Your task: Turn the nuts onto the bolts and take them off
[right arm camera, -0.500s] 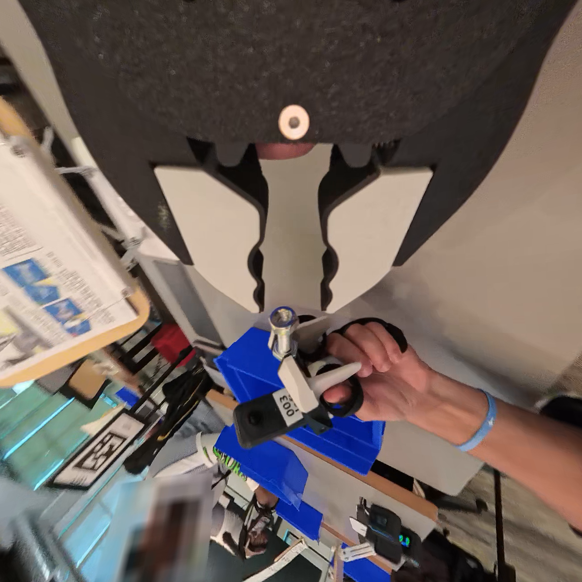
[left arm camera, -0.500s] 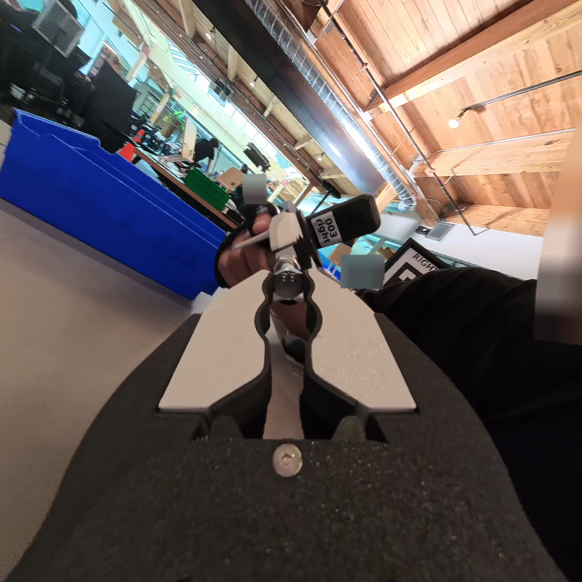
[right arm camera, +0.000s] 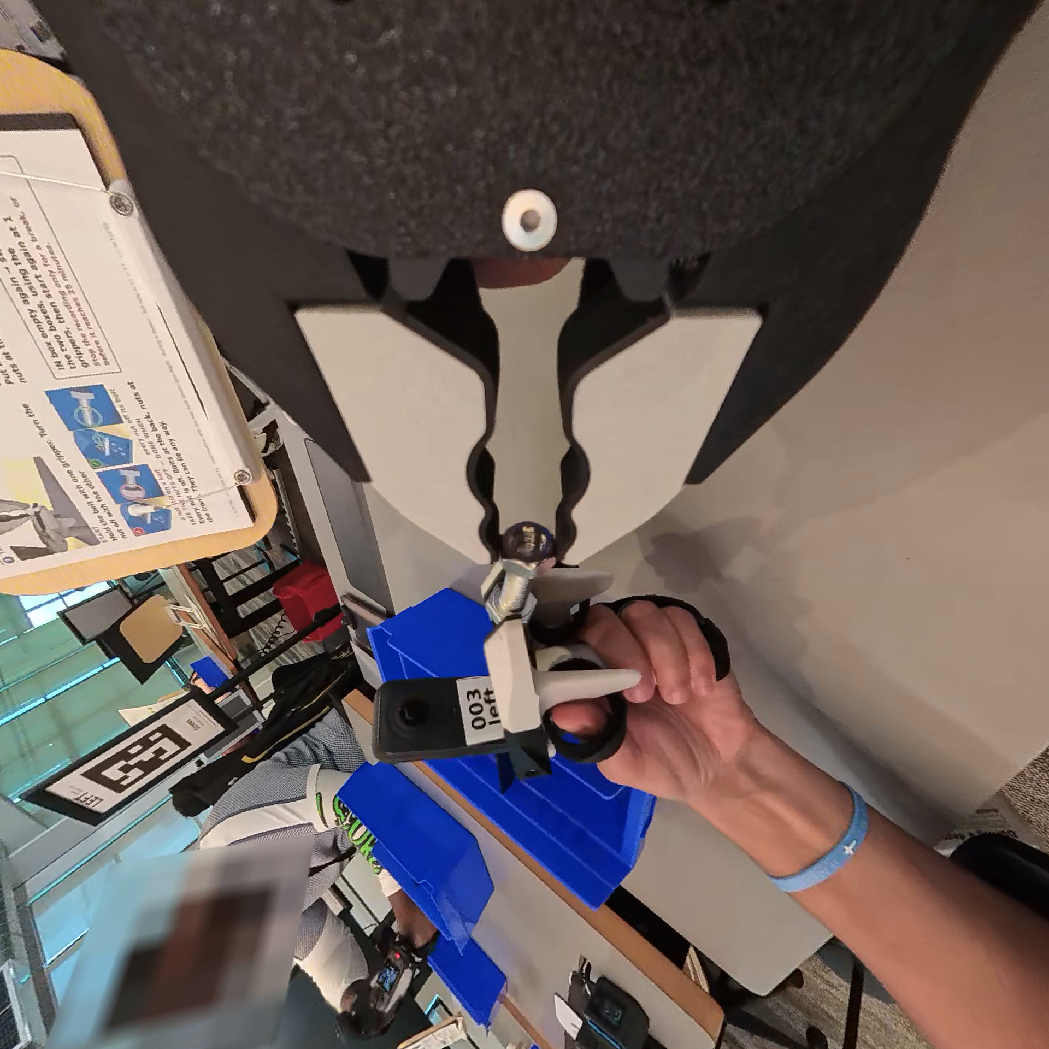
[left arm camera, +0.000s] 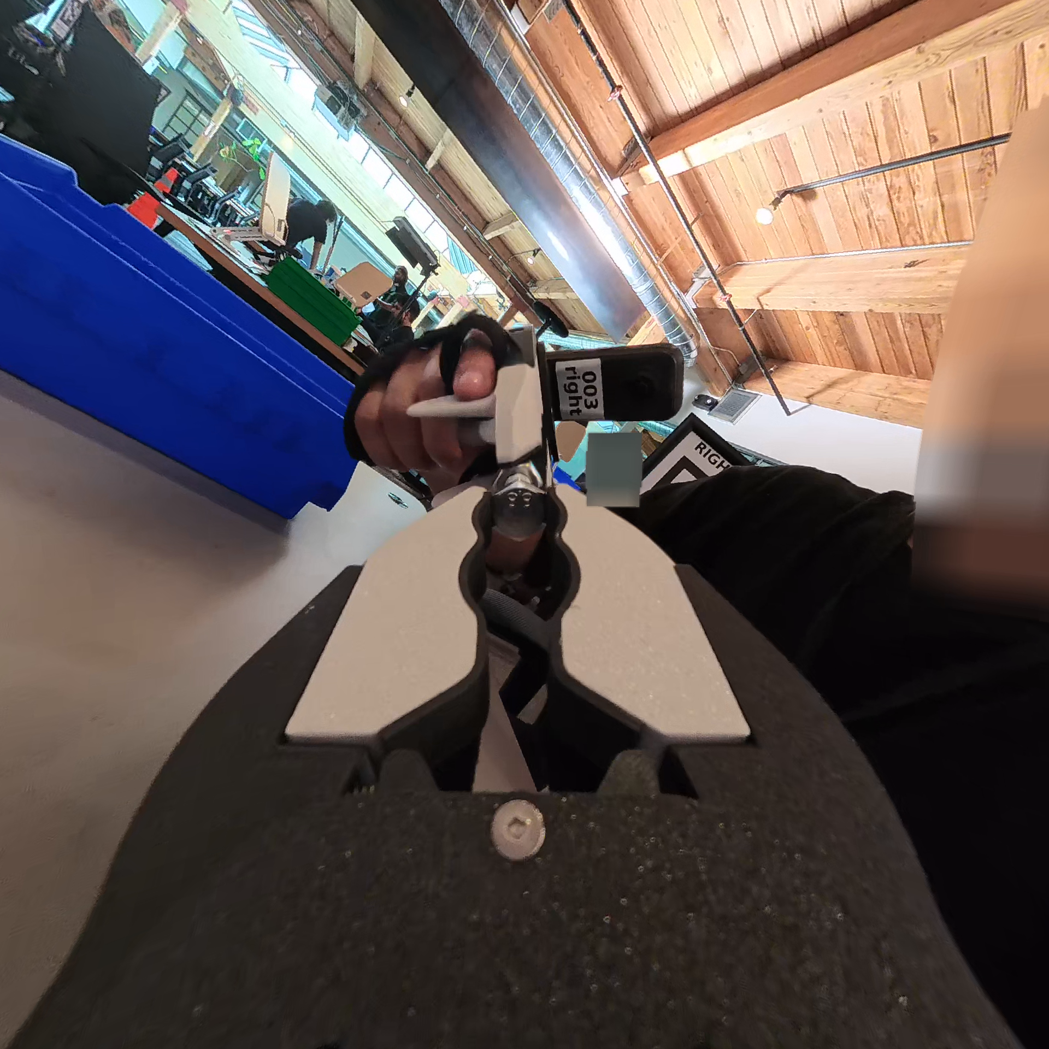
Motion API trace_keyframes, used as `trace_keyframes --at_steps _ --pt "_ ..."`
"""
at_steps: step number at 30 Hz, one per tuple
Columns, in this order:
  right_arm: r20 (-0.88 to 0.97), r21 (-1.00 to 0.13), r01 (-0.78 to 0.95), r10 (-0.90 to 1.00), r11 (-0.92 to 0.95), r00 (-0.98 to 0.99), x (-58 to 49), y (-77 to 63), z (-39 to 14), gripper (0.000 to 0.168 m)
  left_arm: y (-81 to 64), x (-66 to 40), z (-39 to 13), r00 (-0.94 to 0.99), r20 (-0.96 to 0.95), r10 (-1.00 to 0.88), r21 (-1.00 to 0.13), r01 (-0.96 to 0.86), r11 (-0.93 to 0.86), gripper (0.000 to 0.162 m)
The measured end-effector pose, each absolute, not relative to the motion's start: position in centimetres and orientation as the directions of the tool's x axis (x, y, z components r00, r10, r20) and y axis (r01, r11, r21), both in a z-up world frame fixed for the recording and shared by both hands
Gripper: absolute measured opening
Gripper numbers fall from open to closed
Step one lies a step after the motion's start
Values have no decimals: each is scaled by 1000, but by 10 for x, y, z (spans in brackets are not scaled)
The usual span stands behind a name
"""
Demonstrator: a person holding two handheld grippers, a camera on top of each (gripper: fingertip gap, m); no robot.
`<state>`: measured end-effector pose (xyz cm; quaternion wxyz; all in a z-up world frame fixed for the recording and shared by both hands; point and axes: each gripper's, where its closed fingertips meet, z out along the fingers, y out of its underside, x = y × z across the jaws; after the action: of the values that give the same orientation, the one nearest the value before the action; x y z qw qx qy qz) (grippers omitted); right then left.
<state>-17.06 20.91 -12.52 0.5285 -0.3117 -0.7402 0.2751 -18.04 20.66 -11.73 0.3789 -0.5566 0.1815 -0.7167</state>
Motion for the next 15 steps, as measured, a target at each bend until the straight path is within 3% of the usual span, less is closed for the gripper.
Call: trace_keyframes --at_steps 6,12,15 --pt "647 -716 183 739 674 -191 -173 214 -126 18 211 -183 -116 -75 670 -738 -672 360 -647 17" --pt "876 -449 239 476 861 -70 -175 227 -133 18 221 -185 -125 -89 739 -668 -589 397 -704 17" --pt "851 -489 252 520 835 -76 -176 230 -137 18 224 -186 -129 -76 746 -662 -585 400 -705 17"
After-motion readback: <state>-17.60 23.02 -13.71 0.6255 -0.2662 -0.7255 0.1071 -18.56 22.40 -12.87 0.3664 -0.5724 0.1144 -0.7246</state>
